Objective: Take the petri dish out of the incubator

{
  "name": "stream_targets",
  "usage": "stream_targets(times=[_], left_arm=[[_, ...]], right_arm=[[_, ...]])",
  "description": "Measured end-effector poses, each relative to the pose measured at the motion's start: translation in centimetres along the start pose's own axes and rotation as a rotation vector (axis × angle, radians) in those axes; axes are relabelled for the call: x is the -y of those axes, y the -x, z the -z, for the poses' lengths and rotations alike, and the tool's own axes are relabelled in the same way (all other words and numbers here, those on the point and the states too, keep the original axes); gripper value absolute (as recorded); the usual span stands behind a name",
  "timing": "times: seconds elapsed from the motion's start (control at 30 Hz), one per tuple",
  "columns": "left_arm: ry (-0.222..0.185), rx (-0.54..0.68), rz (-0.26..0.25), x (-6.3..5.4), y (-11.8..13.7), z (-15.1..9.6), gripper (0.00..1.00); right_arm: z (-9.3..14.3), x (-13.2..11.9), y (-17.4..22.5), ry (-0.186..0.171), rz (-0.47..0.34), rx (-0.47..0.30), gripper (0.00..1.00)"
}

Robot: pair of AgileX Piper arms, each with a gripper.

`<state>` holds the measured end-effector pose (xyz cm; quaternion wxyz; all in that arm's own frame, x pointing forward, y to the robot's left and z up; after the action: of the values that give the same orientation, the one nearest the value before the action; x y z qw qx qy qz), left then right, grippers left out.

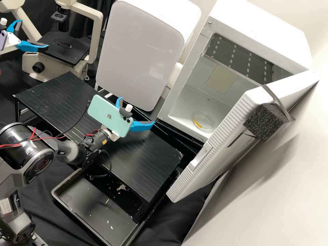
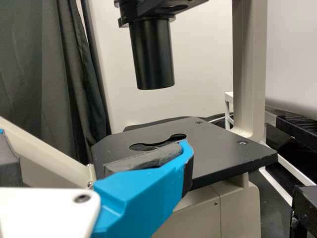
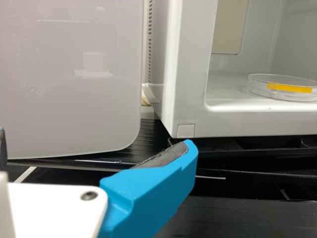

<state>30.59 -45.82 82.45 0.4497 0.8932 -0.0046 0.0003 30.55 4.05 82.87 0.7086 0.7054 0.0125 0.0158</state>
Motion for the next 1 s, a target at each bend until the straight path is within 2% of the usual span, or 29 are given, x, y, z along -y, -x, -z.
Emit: stream_targets(times=[0.27, 0.37, 0.47, 0.63, 0.8, 0.87, 1.0], left_arm=[[0.000, 0.000, 0.000, 0.0, 0.0, 0.0, 1.00], [0.000, 0.000, 0.000, 0.0, 0.0, 0.0, 1.00], [0.000, 0.000, 0.000, 0.0, 0.0, 0.0, 1.00], [0.000, 0.000, 0.000, 0.0, 0.0, 0.0, 1.00], [0.000, 0.000, 0.000, 0.0, 0.0, 0.0, 1.00], [0.000, 0.000, 0.000, 0.0, 0.0, 0.0, 1.00], [0.000, 0.000, 0.000, 0.0, 0.0, 0.0, 1.00]], right_arm=[[0.0, 0.0, 0.0, 0.000, 0.000, 0.000, 1.00], [-0.6, -0.3, 0.6, 0.012, -0.008, 0.003, 1.00], [-1.4, -0.8, 1.7, 0.005, -0.028, 0.011, 1.00], [-2.7, -2.8, 4.2, -0.023, -0.111, -0.001, 1.00], [-4.3, -5.8, 6.0, -0.053, -0.242, -0.015, 1.00], [-5.0, -6.8, 6.4, -0.062, -0.283, 0.003, 1.00], [-6.5, -8.8, 6.0, -0.053, -0.349, 0.035, 1.00]])
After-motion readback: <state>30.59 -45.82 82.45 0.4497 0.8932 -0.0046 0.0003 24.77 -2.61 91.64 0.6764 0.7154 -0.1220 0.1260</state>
